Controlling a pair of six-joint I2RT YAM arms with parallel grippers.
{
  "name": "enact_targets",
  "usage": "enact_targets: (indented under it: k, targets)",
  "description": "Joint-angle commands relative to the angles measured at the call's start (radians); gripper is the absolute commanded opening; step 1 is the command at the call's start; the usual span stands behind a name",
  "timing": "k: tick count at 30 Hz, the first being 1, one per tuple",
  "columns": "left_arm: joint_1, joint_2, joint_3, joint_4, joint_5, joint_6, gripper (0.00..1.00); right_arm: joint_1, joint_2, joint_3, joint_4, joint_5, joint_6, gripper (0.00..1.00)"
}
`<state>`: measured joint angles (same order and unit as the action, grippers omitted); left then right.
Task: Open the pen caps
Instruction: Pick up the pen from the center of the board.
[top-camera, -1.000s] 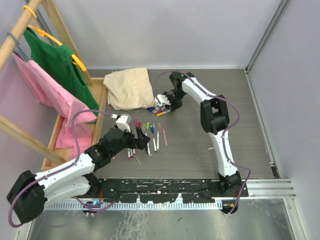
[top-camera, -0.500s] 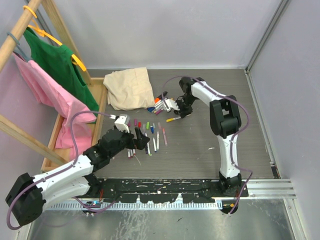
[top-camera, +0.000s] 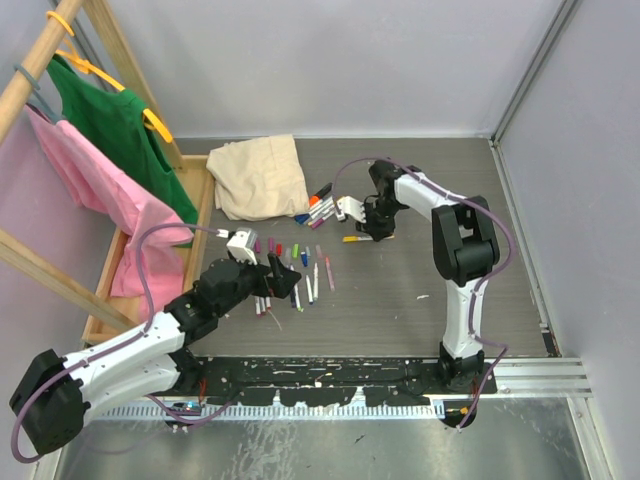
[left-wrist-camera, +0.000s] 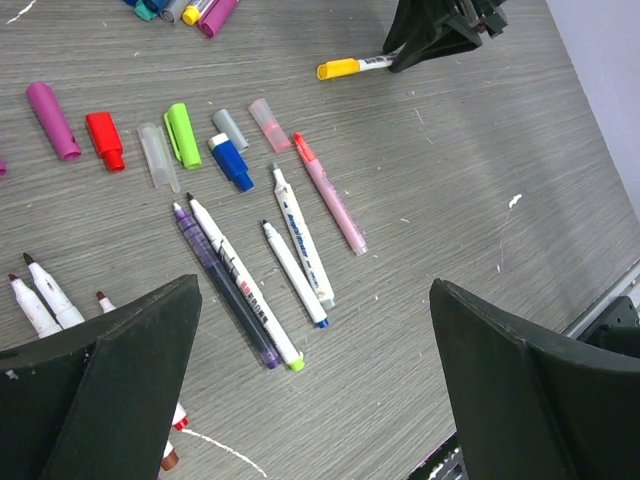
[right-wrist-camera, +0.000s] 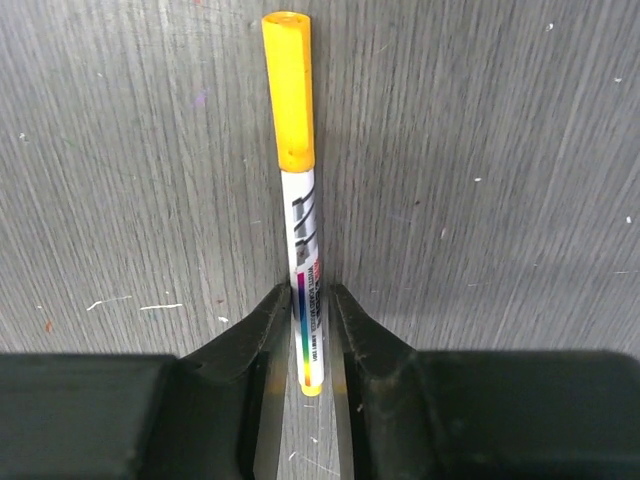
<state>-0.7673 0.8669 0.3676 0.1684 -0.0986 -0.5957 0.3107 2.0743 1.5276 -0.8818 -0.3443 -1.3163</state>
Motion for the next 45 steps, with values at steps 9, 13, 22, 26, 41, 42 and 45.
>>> enact_targets:
  k: [9,13,22,26,41,42,45]
  targets:
    - [0.004,-0.031,-0.005,0.071,0.014,-0.018,0.98,0.123,0.052,-0.037,0.024,0.13,0.112,0.25]
    - [0.004,-0.029,-0.009,0.087,0.02,-0.02,0.98,0.123,0.051,-0.023,0.001,0.111,0.136,0.07]
    - [0.006,0.036,-0.003,0.218,0.082,-0.045,0.98,0.081,-0.12,-0.017,0.004,-0.096,0.298,0.01]
    - [0.027,0.107,-0.004,0.342,0.158,-0.087,0.98,0.054,-0.239,-0.044,0.004,-0.242,0.387,0.01]
    - [0.113,0.199,0.032,0.764,0.355,-0.299,0.99,0.026,-0.662,-0.346,0.312,-0.748,0.87,0.01]
    - [0.114,0.199,0.032,0.777,0.342,-0.31,1.0,0.022,-0.678,-0.365,0.331,-0.764,0.885,0.01]
    - [0.105,0.213,0.043,0.808,0.323,-0.333,0.99,0.006,-0.696,-0.41,0.354,-0.843,0.904,0.01]
